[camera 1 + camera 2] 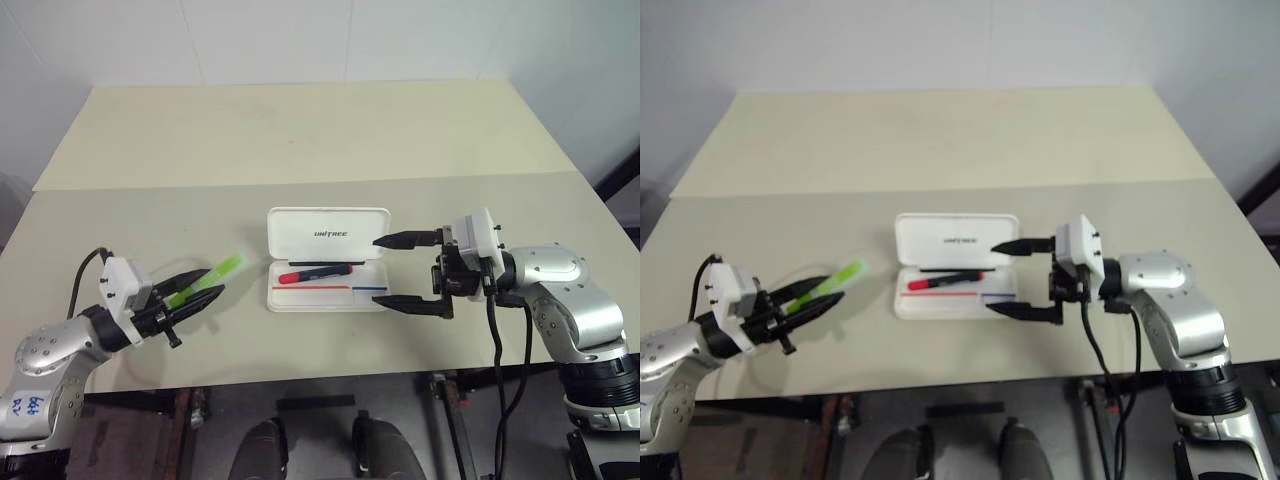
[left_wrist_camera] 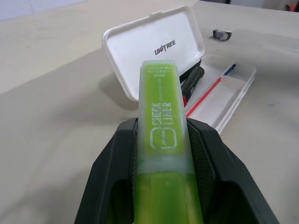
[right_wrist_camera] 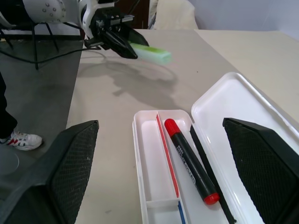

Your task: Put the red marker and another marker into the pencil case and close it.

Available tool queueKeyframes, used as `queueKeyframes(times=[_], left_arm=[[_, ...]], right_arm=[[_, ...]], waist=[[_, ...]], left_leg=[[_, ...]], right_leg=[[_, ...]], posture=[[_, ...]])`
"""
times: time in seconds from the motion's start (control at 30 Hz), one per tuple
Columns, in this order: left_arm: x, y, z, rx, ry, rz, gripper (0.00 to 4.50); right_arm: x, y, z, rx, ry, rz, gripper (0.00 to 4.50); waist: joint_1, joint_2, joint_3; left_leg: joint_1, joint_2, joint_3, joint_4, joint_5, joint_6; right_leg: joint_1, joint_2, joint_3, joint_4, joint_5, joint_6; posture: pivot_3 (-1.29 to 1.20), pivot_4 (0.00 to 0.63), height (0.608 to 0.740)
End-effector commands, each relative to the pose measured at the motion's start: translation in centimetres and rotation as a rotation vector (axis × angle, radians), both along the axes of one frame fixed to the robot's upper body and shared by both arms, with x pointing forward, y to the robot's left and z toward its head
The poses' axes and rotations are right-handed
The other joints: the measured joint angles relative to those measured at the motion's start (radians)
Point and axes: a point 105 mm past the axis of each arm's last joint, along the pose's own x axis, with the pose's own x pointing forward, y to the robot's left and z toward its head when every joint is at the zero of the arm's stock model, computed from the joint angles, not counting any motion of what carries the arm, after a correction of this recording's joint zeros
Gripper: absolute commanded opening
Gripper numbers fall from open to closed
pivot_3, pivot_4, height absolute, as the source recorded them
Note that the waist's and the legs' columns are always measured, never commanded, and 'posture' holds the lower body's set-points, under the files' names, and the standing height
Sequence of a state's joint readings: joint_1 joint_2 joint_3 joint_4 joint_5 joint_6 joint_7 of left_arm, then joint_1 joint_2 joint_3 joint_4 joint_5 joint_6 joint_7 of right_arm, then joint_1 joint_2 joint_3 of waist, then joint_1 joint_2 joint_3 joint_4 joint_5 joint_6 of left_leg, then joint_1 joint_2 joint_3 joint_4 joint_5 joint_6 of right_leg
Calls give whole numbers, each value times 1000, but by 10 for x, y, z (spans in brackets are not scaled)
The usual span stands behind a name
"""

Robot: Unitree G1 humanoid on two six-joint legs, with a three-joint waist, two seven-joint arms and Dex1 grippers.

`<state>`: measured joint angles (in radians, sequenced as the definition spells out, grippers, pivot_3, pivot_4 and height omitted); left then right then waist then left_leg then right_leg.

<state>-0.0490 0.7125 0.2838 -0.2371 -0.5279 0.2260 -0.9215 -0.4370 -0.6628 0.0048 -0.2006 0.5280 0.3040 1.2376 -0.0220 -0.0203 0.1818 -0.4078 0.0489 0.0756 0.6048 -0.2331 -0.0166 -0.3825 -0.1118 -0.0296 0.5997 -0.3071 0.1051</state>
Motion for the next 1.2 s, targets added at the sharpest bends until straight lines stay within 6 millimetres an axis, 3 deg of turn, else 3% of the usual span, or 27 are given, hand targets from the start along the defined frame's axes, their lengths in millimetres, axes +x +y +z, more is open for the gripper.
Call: queueKeyframes(times=[0.03,0.23,0.5,1.1,1.13,1.2], left_arm=[[8,-21,6,94,-33,-122,1132],[23,-65,-8,174,-49,-401,1132],[41,-97,-19,201,-73,-584,1132],[64,-123,-37,225,-25,-676,1132],[65,-123,-37,221,-27,-668,1853],[64,-124,-38,215,-10,-675,2483]], right_arm=[[-4,-3,5,3,-40,-22,4500],[-11,-18,2,-7,-37,-107,4500],[-23,-29,2,-8,-45,-203,4500],[-35,-35,6,12,-65,-298,4500],[-34,-35,6,14,-66,-298,4500],[-33,-34,6,16,-68,-297,4500]], waist=[[4,0,0],[7,0,0],[29,-3,2],[46,-5,3],[46,-5,3],[46,-5,3]], left_leg=[[0,0,1,2,0,0],[0,1,2,7,-1,0],[-1,2,5,10,-1,0],[-10,3,1,22,-2,2],[-14,3,0,24,-3,2],[-16,2,0,26,-3,3]], right_leg=[[0,0,-2,1,0,0],[0,0,-3,5,1,1],[-3,1,-6,11,-1,5],[-5,1,-10,12,1,8],[-8,1,-10,14,1,9],[-10,1,-10,15,2,10]], posture=[[0,150,740],[0,150,740],[0,150,740],[0,150,740],[0,150,740],[0,150,740]])
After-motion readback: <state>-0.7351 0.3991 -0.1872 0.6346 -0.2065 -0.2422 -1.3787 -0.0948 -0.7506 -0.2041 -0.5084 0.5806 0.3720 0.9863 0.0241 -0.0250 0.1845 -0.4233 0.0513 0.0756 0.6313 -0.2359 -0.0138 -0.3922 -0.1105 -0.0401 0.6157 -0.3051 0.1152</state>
